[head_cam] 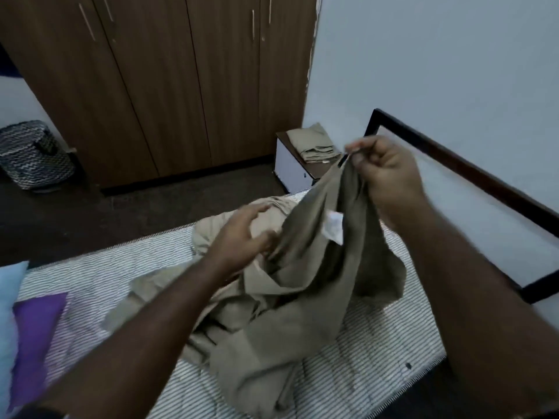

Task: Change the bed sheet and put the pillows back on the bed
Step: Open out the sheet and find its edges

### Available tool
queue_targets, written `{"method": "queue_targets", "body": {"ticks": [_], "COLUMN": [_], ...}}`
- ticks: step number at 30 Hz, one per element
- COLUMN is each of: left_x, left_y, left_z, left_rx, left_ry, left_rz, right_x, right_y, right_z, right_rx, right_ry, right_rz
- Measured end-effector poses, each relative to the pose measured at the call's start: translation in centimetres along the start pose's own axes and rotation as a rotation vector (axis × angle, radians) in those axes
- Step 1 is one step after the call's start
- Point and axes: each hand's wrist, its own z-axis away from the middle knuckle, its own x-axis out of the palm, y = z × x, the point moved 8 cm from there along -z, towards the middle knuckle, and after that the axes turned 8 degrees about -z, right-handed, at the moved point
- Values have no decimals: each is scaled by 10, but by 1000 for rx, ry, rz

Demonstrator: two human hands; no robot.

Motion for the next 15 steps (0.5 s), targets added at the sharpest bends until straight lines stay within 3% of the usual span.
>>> {"method": "queue_targets", "body": {"ticks": [4, 10, 15], "left_x": [53, 77, 101], "left_y": [1, -42, -28], "left_z": [35, 40, 22], "left_rx": [-2, -221, -111], "left_ry": [-187, -123, -392], "left_rz": [82, 176, 213], "right_x": [13, 14, 12], "right_y": [14, -8, -14], "right_z": [25, 40, 54], "right_rx": [42, 36, 67], "right_ry": [-49, -103, -181], "right_rz": [41, -28, -84]}}
